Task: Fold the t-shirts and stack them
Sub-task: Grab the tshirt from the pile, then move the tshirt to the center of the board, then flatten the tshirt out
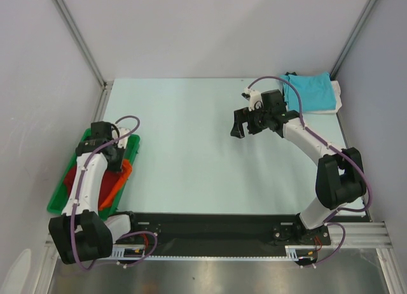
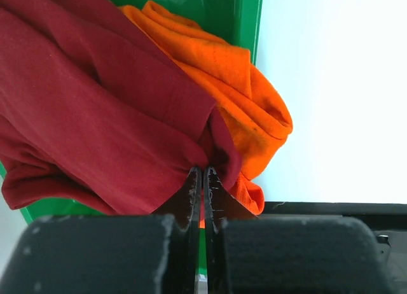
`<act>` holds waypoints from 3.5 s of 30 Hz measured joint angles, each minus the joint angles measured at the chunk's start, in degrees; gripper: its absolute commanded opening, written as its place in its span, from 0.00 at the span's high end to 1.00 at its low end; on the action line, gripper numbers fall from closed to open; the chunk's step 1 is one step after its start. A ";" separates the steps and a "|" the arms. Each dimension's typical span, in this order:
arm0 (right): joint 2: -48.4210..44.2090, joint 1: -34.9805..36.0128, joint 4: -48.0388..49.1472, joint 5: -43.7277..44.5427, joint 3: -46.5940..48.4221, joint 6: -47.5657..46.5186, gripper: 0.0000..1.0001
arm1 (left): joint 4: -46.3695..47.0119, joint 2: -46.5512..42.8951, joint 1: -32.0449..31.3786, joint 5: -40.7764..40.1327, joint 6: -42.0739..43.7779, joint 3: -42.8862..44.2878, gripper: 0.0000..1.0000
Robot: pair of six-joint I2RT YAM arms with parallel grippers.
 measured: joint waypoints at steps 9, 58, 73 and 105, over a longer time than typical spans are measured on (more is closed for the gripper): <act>0.00 -0.28 0.07 2.82 1.62 -1.09 0.00 | -4.48 -2.60 0.22 3.91 0.09 10.40 1.00; -9.22 -2.23 -13.22 -12.87 -1.44 -27.28 0.34 | 1.53 36.83 -36.06 7.08 -1.33 53.31 0.36; -0.24 22.99 -16.87 -12.44 -0.70 -50.25 0.46 | 4.22 17.55 -31.74 7.69 -2.60 30.51 0.36; 14.56 27.06 -2.36 3.96 0.57 -53.94 1.00 | 6.51 12.00 -27.26 7.54 -4.00 22.18 0.36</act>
